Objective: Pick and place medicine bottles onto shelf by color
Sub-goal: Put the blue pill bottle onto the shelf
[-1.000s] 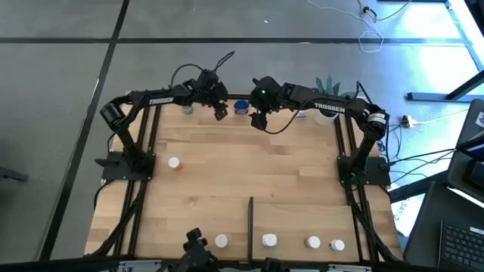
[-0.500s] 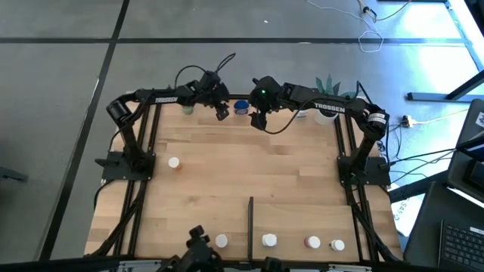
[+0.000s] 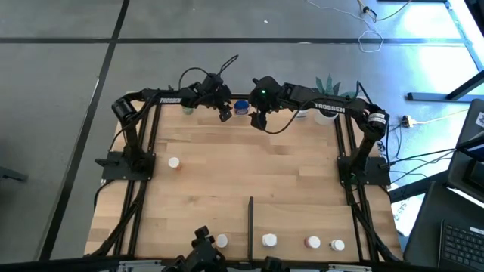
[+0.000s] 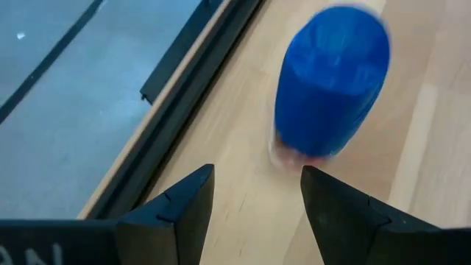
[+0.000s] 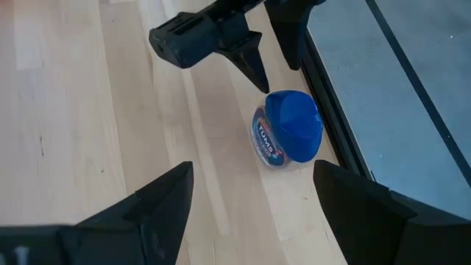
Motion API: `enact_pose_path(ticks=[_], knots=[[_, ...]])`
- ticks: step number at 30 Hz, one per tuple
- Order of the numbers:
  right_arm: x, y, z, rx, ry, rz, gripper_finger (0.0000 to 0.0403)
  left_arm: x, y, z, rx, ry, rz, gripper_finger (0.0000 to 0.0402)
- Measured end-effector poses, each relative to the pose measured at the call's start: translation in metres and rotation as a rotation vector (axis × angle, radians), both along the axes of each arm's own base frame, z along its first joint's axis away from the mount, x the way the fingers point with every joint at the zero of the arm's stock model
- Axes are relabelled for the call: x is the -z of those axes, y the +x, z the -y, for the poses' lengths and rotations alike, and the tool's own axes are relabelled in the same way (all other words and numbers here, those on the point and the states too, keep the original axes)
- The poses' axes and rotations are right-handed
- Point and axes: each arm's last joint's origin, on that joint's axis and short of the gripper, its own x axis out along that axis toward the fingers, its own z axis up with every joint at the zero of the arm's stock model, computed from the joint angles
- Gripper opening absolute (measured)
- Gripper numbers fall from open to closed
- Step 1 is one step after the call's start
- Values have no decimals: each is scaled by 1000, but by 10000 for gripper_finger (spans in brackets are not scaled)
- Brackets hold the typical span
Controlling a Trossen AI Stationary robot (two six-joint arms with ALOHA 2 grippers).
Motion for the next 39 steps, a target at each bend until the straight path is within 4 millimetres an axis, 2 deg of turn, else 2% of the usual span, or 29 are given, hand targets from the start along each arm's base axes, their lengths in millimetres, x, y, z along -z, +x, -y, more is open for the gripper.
enact_pose_path(ticks=[11, 19, 24, 29, 39], knots=[[0, 0, 0, 0, 0, 0, 282, -1, 3, 2, 6, 12, 11, 198], [0, 0, 0, 0, 0, 0, 282, 0, 0, 0, -159, -21, 17, 198], [0, 0, 0, 0, 1, 0, 282, 0, 1, 0, -166, -35, 28, 198], [0, 0, 0, 0, 0, 2, 282, 10, 2, 0, -145, -76, 24, 198], [-2, 2, 1, 1, -11, 23, 282, 12, 5, 0, -123, -42, 14, 198]])
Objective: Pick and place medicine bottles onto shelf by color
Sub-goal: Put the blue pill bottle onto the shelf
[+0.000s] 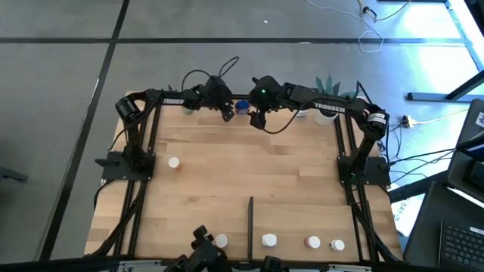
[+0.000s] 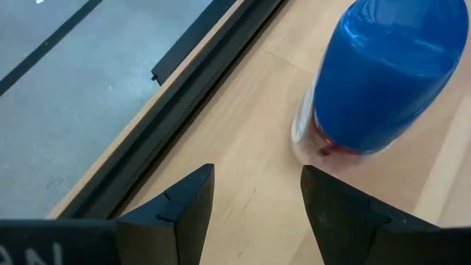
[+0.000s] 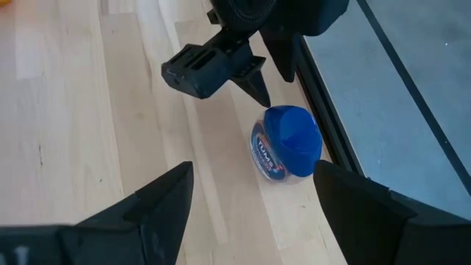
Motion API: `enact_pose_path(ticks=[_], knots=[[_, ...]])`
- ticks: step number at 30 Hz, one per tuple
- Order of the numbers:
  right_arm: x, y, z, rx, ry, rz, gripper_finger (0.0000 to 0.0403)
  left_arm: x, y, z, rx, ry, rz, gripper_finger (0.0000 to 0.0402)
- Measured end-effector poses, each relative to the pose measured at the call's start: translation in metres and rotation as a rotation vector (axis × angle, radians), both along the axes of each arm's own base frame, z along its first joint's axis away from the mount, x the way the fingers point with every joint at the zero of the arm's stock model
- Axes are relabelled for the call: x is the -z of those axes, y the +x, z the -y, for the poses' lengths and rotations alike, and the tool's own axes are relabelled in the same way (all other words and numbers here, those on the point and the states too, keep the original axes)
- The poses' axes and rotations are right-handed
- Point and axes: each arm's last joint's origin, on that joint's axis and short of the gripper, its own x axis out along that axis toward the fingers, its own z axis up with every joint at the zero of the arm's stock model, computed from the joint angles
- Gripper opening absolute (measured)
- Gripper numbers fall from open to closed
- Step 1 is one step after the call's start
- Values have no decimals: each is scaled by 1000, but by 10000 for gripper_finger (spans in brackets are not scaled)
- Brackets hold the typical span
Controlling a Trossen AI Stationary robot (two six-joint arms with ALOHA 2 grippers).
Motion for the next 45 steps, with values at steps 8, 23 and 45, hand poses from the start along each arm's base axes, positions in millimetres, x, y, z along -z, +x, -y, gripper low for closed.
enact_pose_path(ticks=[8, 23, 45], knots=[[0, 0, 0, 0, -3, 6, 282, 2, -1, -4, 14, 10, 9, 198], [0, 0, 0, 0, -3, 6, 282, 15, 12, 4, 203, -28, 59, 198], [0, 0, 0, 0, -2, 5, 282, -1, 11, -5, 116, 97, 100, 198]])
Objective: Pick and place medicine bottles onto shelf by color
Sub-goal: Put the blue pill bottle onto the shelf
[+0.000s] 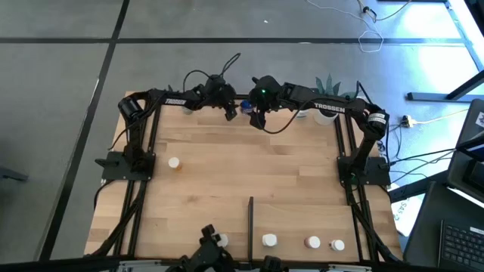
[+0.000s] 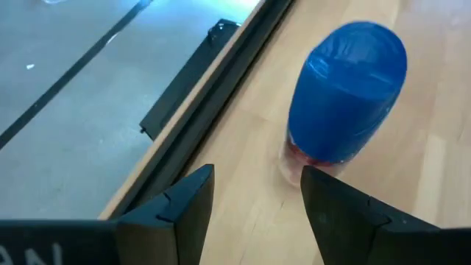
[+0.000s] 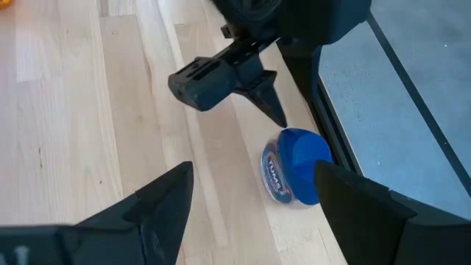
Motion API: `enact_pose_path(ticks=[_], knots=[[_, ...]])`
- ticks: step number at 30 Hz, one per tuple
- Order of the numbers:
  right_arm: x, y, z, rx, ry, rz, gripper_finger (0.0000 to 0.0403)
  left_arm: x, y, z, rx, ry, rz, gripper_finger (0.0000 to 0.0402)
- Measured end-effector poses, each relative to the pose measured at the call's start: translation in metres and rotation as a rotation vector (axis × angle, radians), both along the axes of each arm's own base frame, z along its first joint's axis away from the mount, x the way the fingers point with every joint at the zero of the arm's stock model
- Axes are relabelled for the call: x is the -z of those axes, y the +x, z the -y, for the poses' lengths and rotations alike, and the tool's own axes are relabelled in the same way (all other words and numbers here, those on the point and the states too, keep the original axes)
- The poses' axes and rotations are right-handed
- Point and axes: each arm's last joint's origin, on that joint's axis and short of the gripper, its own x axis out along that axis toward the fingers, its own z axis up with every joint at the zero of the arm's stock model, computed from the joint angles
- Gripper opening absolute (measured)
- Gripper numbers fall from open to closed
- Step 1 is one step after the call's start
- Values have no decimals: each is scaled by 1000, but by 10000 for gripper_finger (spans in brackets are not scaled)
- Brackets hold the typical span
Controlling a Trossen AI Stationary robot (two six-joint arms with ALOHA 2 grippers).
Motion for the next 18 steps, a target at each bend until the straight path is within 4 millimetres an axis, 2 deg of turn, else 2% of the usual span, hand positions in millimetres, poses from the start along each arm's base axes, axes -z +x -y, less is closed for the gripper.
enact_pose_path(ticks=[18], knots=[[0, 0, 0, 16, 12, 10, 282, -3, 12, 6, 29, 57, 52, 198]])
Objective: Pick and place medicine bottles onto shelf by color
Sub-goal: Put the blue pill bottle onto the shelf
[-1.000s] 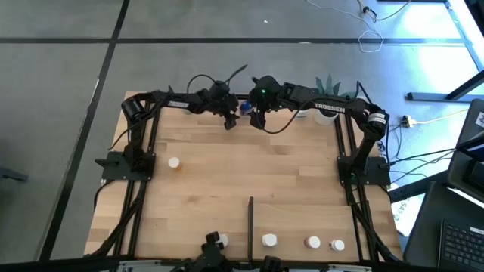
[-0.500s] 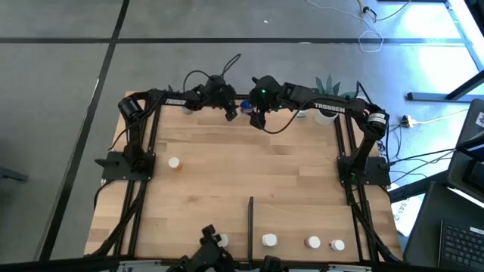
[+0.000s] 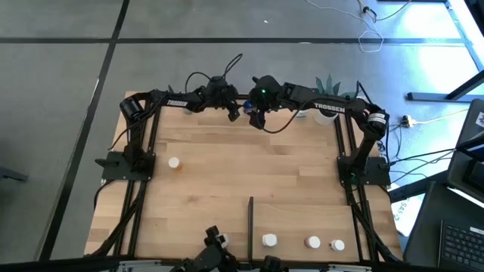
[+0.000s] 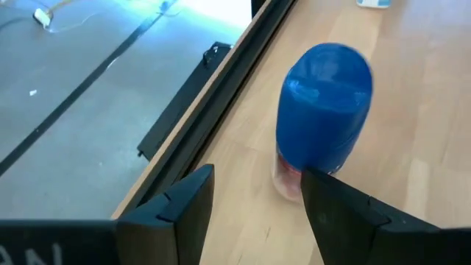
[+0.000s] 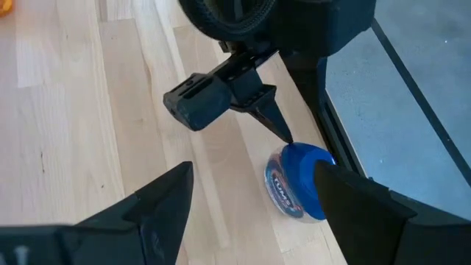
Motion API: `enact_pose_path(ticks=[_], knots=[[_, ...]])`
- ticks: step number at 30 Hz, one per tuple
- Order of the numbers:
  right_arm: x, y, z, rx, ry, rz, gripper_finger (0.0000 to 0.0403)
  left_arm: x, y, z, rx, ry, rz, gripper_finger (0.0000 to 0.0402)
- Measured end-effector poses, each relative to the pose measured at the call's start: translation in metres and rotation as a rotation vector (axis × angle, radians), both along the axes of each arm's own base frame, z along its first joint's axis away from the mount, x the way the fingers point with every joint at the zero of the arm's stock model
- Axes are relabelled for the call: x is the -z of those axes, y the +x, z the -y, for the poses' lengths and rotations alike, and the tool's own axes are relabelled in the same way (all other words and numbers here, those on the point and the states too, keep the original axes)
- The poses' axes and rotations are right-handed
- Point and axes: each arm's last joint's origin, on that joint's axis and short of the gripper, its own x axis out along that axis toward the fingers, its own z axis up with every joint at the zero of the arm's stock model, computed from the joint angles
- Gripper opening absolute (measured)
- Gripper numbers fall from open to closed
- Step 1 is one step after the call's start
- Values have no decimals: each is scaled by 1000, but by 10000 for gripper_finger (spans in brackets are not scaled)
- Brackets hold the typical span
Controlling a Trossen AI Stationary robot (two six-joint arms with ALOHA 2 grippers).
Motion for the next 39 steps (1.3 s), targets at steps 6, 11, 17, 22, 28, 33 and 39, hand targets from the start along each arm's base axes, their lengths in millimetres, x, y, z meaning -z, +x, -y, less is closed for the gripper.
enact_pose_path(ticks=[6, 11, 17, 22, 28, 33, 39], knots=[[0, 0, 0, 1, 0, 3, 282, -2, 5, 5, 20, 9, 25, 198], [0, 0, 0, 3, 2, 3, 282, -2, 12, 14, 80, -7, 37, 198], [0, -1, 2, 35, 36, 15, 282, -1, 18, 23, 127, 19, 13, 198], [3, -8, 10, -4, 84, -5, 282, -6, 9, 19, 49, 5, -31, 198], [3, -17, 25, -85, 15, -43, 282, -14, -6, 15, 15, -37, -87, 198], [3, -20, 30, -86, -1, -53, 282, -14, -14, 11, -4, -70, -121, 198], [4, -20, 28, -152, -5, -62, 282, -11, -25, 13, 70, -198, -168, 198]])
